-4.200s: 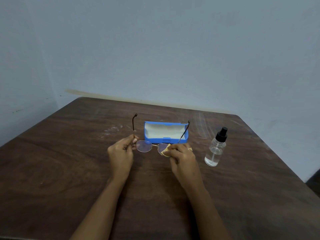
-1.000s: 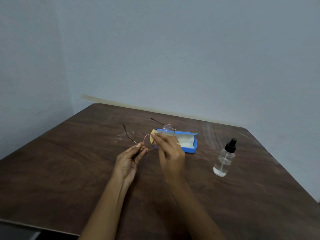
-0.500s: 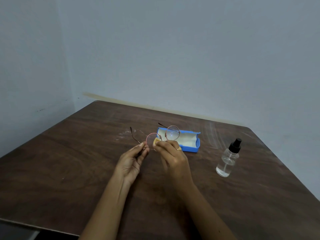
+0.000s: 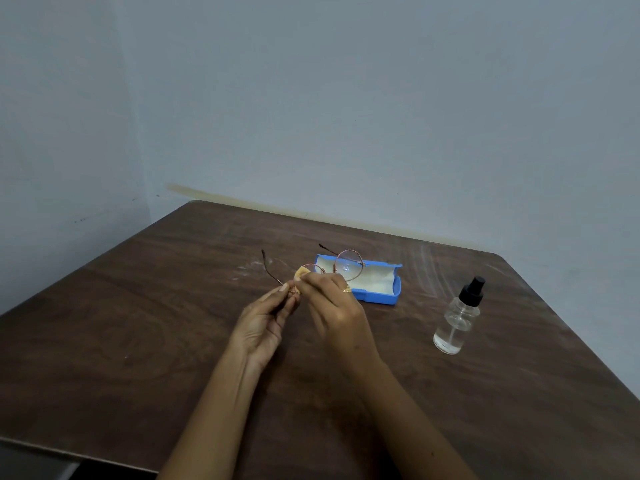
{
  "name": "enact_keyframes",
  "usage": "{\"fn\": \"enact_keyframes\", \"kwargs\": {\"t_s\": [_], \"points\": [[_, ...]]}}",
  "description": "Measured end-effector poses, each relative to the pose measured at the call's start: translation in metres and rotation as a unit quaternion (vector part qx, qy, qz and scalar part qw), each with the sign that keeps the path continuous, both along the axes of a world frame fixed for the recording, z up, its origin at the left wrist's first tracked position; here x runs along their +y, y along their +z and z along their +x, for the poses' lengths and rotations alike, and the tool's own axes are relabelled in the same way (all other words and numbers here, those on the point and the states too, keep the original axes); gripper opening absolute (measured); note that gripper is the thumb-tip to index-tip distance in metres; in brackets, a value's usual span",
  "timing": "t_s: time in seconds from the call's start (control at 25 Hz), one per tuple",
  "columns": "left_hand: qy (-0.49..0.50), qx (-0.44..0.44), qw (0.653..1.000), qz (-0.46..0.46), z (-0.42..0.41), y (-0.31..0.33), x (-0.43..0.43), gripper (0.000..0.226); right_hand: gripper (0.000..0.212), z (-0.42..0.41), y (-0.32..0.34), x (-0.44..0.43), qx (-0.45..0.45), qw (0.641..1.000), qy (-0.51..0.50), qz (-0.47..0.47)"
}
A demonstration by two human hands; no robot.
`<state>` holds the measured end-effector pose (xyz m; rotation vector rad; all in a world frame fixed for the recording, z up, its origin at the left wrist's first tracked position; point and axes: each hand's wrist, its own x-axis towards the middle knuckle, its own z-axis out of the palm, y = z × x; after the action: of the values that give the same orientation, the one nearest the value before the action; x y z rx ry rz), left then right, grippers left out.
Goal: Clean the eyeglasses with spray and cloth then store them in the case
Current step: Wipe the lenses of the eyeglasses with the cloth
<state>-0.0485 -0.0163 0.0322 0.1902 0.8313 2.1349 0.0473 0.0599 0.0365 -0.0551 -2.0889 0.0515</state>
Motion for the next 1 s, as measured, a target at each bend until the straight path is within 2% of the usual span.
{"fn": "enact_keyframes", "kwargs": {"t_s": [0.24, 0.44, 0.56, 0.72, 1.0], "points": [[-0.011, -0.017, 1.0, -0.013, -0.003, -0.001, 0.0, 0.021, 0.024, 0.018, -0.005, 0.015, -0.033, 0.998, -0.024, 0.041], [-0.009, 0.003, 1.0, -0.014, -0.002, -0.001, 0.001, 0.028, 0.02, 0.012, 0.008, 0.019, 0.02, 0.999, -0.044, 0.014], [-0.007, 0.003, 1.0, -0.007, -0.002, -0.001, 0.001, 0.021, 0.019, 0.002, 0.011, 0.013, 0.023, 0.999, -0.026, 0.015], [-0.009, 0.007, 1.0, 0.009, -0.003, -0.001, 0.002, 0.038, 0.019, 0.001, 0.005, 0.007, -0.016, 0.999, 0.011, 0.045], [-0.006, -0.006, 1.0, 0.013, -0.006, -0.001, 0.003, 0.038, 0.024, 0.022, -0.003, 0.015, -0.034, 0.998, -0.027, 0.041]]}}
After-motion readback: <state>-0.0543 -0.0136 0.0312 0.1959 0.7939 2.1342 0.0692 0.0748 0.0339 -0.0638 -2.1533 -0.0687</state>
